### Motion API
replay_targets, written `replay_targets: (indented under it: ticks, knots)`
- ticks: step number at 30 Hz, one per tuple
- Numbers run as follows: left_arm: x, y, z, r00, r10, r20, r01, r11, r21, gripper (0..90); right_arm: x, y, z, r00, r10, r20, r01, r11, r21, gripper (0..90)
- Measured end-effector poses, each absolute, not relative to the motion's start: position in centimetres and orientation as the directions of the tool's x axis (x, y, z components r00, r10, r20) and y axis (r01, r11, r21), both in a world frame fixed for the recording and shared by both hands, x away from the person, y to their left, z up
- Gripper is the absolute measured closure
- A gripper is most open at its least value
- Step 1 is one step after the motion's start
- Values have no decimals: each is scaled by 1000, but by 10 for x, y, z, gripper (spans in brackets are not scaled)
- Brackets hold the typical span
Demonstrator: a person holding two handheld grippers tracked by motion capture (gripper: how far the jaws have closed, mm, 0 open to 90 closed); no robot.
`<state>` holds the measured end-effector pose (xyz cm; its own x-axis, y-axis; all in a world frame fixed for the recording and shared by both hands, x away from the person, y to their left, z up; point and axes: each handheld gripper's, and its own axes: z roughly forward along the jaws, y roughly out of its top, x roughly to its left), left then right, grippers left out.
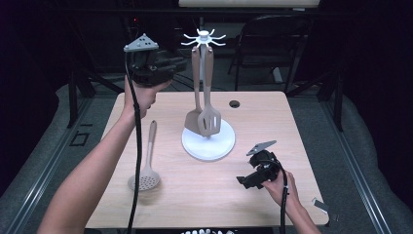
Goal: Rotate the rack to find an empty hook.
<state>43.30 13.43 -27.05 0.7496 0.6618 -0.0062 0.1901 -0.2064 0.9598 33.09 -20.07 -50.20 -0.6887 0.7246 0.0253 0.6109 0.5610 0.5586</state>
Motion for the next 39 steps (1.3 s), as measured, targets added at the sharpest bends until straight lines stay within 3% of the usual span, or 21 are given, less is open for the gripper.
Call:
replay_targets:
  ticks: [5,39]
  knots:
    - [435,130,-263,743,669,14,168,-207,964,897,331,-201,-501,-694,720,14,607,576,548,30]
    - [462,124,-249,674,737,48,177,-224,958,900,330,-201,-501,-694,720,12,604,573,554,33]
